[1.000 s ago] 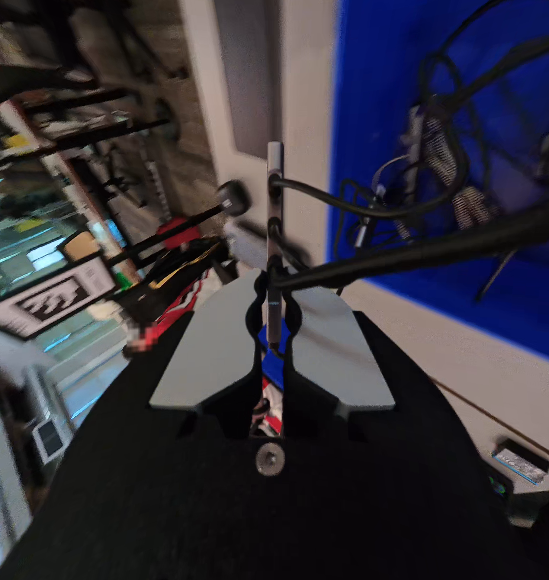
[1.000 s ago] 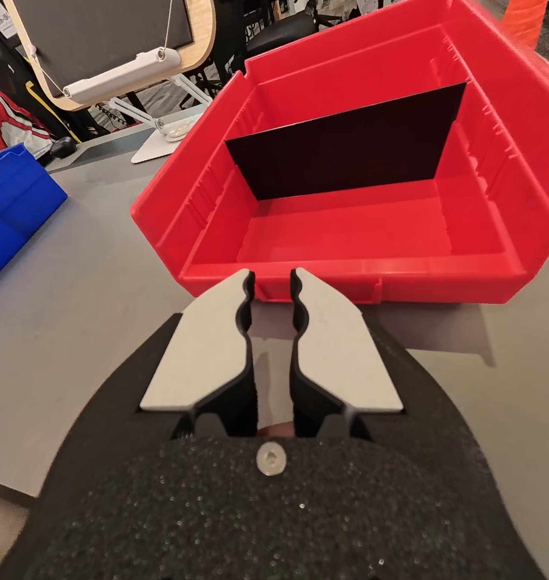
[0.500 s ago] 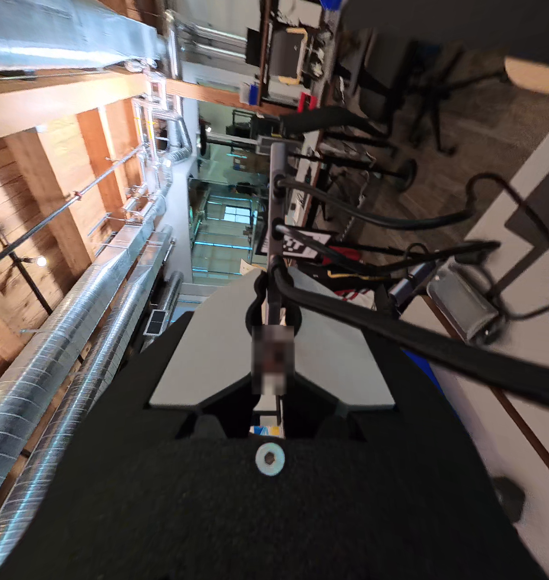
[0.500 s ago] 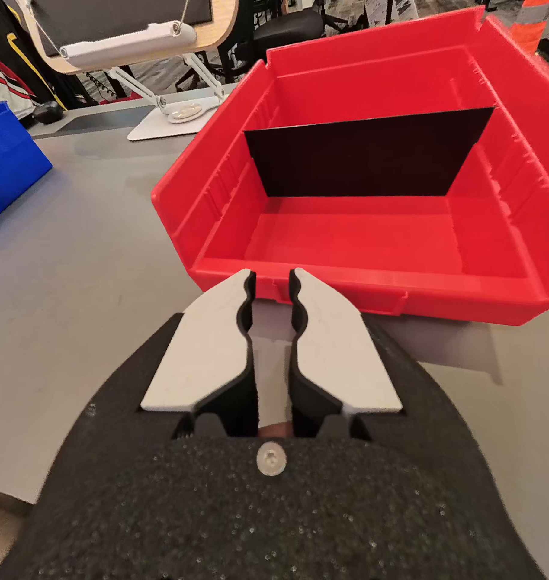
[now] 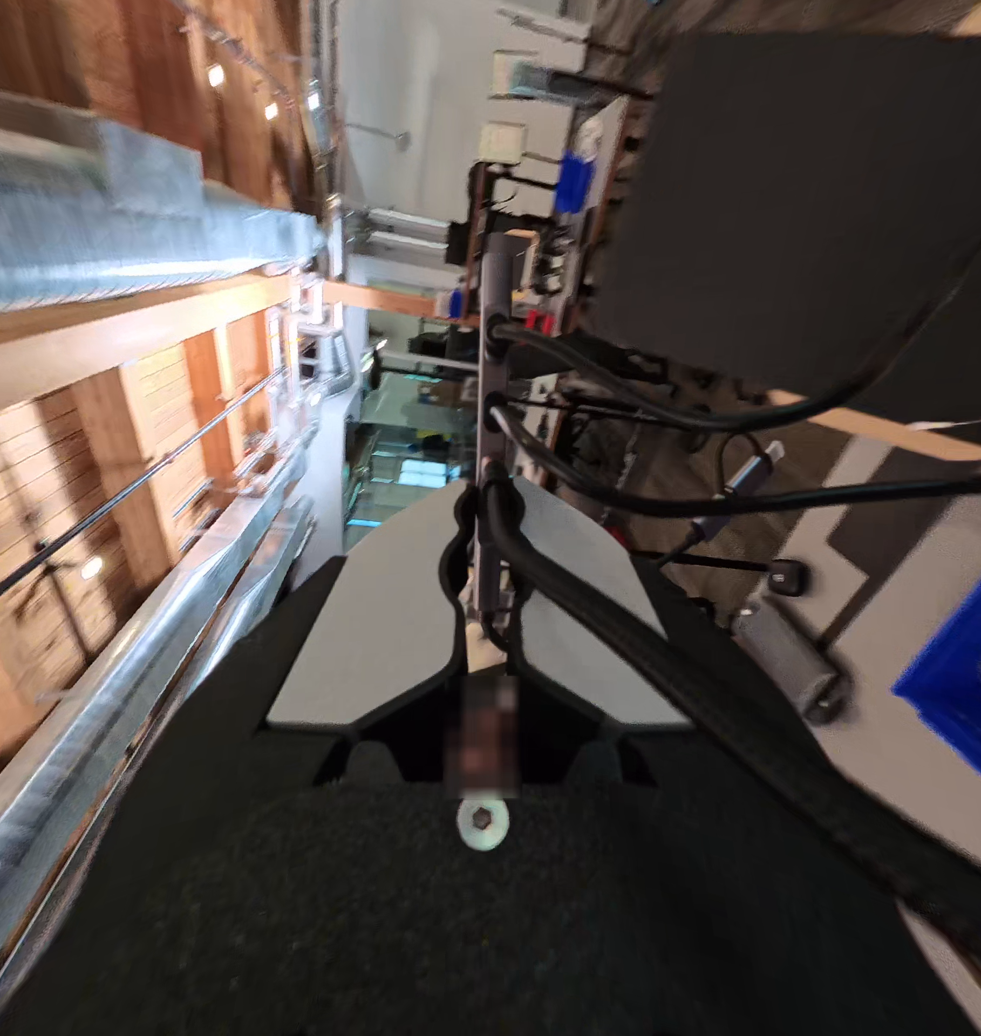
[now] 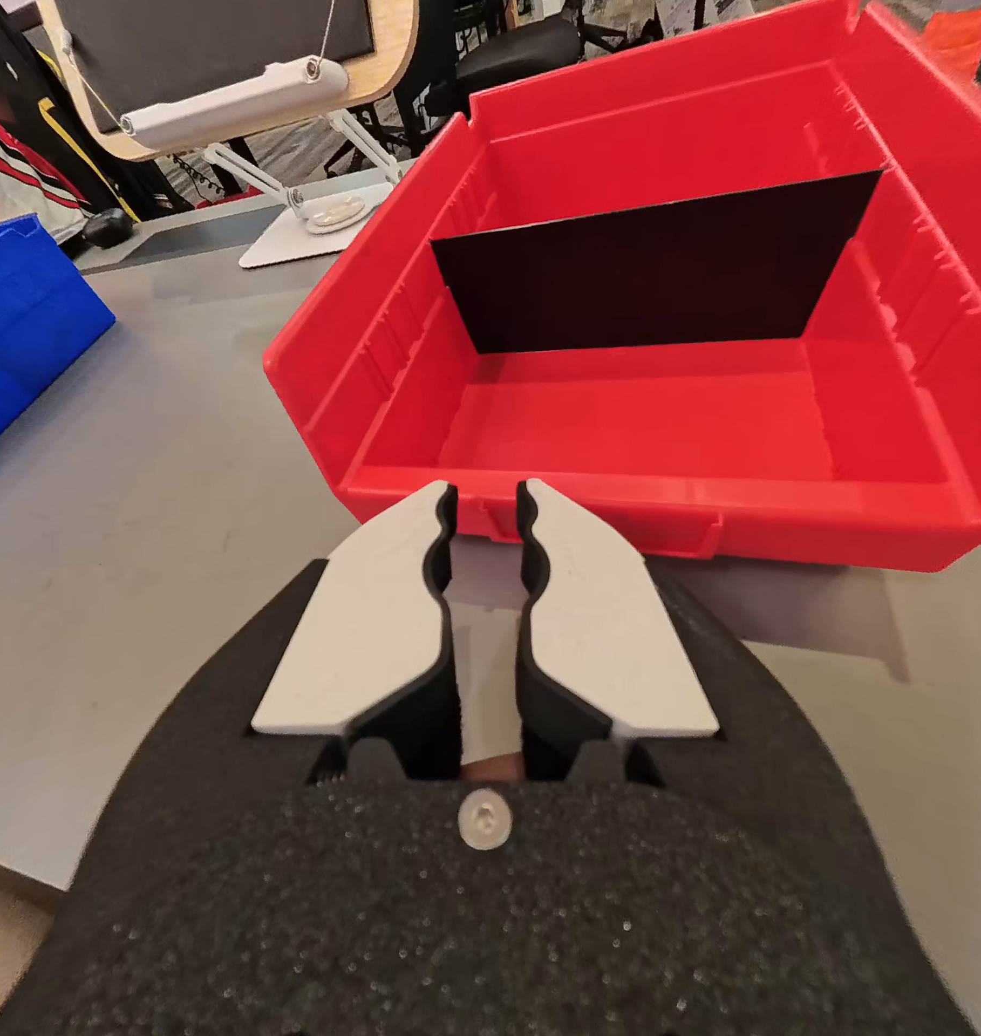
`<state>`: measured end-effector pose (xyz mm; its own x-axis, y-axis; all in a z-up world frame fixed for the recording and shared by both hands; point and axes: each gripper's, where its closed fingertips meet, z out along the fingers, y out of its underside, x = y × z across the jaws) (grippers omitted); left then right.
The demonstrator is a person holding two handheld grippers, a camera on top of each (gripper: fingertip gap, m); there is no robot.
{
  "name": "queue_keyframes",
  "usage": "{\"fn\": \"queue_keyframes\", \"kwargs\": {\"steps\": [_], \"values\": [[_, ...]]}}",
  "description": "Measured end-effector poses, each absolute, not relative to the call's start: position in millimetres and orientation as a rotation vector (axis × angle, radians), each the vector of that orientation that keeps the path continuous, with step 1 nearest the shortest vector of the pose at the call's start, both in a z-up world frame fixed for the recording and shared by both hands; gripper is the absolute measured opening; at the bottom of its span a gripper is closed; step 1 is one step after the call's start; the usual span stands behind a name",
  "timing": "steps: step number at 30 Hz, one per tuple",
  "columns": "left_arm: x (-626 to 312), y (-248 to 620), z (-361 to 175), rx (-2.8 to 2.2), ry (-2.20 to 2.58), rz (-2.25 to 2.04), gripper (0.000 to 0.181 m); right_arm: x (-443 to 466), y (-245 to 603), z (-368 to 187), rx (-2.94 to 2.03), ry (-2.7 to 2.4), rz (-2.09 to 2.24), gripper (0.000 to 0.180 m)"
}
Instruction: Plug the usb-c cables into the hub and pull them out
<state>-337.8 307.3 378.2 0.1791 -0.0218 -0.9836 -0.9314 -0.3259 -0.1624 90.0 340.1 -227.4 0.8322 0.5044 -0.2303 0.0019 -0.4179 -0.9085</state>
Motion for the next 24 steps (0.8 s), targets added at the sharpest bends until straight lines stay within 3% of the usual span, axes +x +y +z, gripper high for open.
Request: {"fn": "queue_keyframes", "kwargs": {"steps": [8,15,19,24], "values": [[-281.2,346.1,101.6,-1.727,1.249,1.112,0.009,83.2,337.0,-215.1,-1.827,-0.454,0.568,0.023],[-242.8,320.6,-93.4,-1.812,1.195,0.973,0.008,29.4,295.5,-180.3,-1.664,-0.609,0.753,0.035],[-213.9,293.8,-150.5,-1.801,1.125,0.873,0.009,-42.8,245.2,-157.4,-1.522,-0.844,0.872,0.038],[-184.3,266.4,-167.1,-1.704,1.094,0.822,0.008,-100.1,246.9,-155.4,-1.465,-0.939,0.774,0.030]]}}
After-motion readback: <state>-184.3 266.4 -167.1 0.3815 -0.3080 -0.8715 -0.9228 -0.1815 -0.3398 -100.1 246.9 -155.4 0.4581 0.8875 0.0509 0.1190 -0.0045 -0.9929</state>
